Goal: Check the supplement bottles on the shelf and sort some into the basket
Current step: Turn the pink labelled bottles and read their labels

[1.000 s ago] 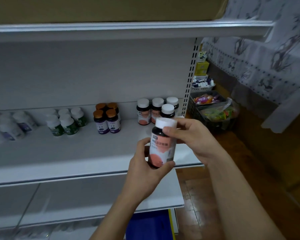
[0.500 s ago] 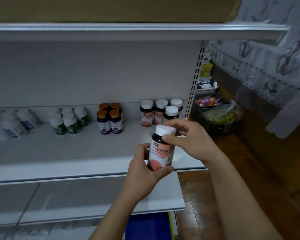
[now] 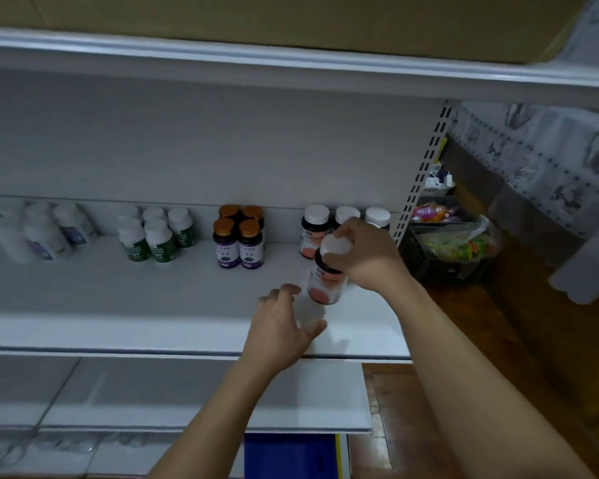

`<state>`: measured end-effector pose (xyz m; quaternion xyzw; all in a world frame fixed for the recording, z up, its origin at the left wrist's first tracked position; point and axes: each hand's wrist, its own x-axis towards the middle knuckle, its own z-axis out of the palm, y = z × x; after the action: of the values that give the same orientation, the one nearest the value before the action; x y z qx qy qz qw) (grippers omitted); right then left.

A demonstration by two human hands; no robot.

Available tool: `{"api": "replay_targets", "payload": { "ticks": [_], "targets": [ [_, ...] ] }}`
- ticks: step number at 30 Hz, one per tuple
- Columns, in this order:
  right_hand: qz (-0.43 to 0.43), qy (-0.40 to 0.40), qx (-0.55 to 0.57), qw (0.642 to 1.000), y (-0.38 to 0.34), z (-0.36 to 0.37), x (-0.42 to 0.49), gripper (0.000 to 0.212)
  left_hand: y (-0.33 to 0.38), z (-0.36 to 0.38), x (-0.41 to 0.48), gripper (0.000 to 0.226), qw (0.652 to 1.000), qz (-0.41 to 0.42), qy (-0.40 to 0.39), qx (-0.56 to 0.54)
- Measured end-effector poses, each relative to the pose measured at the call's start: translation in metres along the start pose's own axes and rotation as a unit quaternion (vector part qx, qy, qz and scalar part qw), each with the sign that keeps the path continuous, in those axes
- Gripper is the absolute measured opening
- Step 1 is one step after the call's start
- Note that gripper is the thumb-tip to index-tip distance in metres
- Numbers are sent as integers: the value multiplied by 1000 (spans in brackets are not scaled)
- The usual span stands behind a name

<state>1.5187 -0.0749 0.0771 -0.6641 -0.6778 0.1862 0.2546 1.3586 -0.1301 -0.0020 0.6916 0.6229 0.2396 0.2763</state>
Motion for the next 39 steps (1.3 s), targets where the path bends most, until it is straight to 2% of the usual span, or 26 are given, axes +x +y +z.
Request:
{"api": "replay_targets", "payload": {
  "ticks": [4, 11, 16, 21, 26, 29, 33, 39],
  "targets": [
    [-37, -12, -69, 997, 3, 13, 38, 24, -11, -14, 11, 60, 996, 9, -52, 74],
    [-35, -40, -191, 980, 8, 26, 68, 42, -17, -30, 27, 57, 994, 20, -57, 92],
    [-95, 27, -324, 941, 20, 19, 68, 42, -12, -29, 32, 60, 991, 26, -89, 91],
    [-111, 126, -248, 954, 49, 3, 59, 38, -3, -18, 30, 61, 989, 47, -103, 98],
    [-53, 21, -278, 959, 53, 0, 55, 48, 3, -10, 27, 57, 982, 79, -57, 159],
    [-34, 43, -243, 968, 53, 2, 56, 50, 5, -9, 26, 57, 979, 85, -46, 181],
    [4, 28, -218, 976, 58, -2, 58, 57, 9, -8, 20, 56, 975, 91, -37, 197],
    [20, 37, -114, 993, 69, 1, 39, 52, 19, -5, 12, 51, 968, 114, -11, 223]
  ]
}}
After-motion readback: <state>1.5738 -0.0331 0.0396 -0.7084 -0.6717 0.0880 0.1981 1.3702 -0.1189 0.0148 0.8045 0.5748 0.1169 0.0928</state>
